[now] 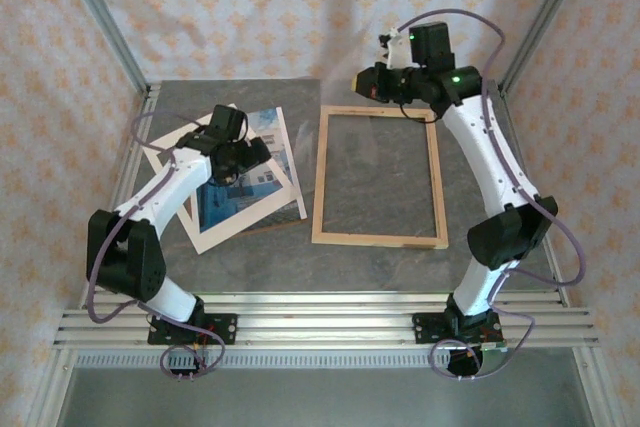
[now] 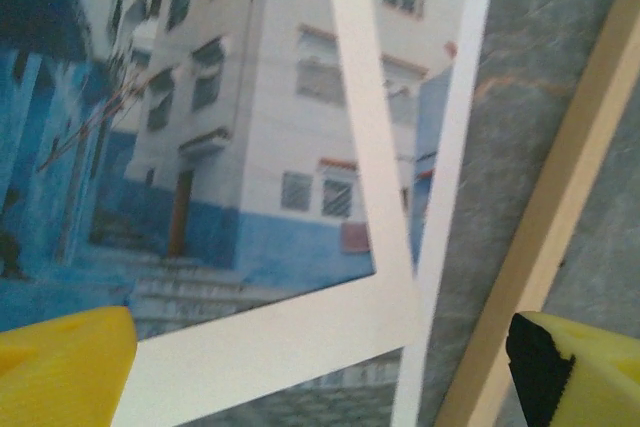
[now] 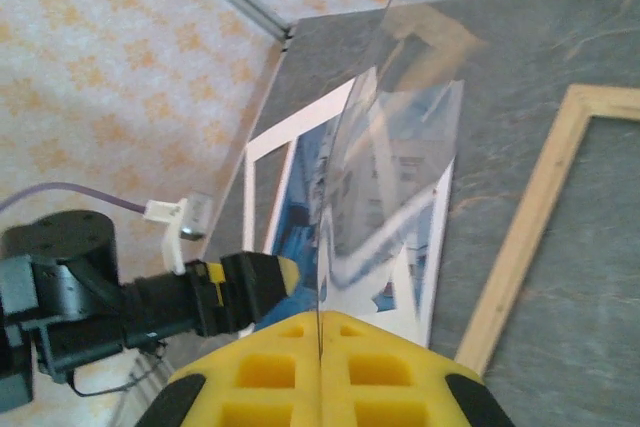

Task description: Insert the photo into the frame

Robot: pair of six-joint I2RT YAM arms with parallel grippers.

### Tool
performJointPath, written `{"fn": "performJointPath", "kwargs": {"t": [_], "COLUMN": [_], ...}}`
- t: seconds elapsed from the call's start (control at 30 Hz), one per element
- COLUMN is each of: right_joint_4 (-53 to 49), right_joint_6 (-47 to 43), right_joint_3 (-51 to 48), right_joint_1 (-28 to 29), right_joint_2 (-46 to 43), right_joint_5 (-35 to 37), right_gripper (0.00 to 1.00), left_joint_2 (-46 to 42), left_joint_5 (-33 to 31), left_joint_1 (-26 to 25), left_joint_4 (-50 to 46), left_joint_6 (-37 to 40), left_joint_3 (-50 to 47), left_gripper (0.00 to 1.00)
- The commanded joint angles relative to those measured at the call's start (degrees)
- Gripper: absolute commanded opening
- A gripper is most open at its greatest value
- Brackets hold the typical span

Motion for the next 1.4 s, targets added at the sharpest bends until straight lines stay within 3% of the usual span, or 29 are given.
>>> {"fn": "performJointPath", "kwargs": {"t": [0.0,0.1,0.27,0.6,0.9,1.2,1.37], "right_joint_4": [9.78,15.65,19.78,16.58,11.06,6.44,6.84], "right_joint_6": [4.84,7.91,11.82,5.99,-1.88,-5.29,-7.01], "right_joint_3": [-7.27,-17.54,-28.72,-42.92,-43.97,-41.71,-42.64], "right_joint_1": [0.49,0.09,-3.17,-9.75,-10.4,-10.48,-10.57], "right_joint_2": [-2.39,-5.09,-6.34,-9.73,-7.76,-6.45,-7.23], "right_joint_5": [-2.69,1.94,1.39,4.42,12.03,17.32,21.76], "right_gripper": [0.0,0.0,0.0,0.0,0.0,0.0,0.0], "left_joint_2": [-3.16,-4.45,-6.44,-6.68,-1.26,6.86,8.07], "left_joint_5": [0.2,-0.02,2.28,2.34,4.94,10.03,9.68], "left_joint_1": [-0.16,-0.13,-0.34,-3.71,-4.69,-4.78,-5.72], "left_joint_4": [2.05,3.52,7.36,8.8,13.77,12.62,12.15], "left_joint_6": [-2.63,-4.16,-6.92,-7.62,-6.71,-3.37,-2.61], "left_joint_3": [-3.14,-5.6,-8.89,-10.83,-9.47,-2.57,-0.7], "left_gripper": [0.98,0.97,0.97,1.0,1.0,1.0,1.0]}}
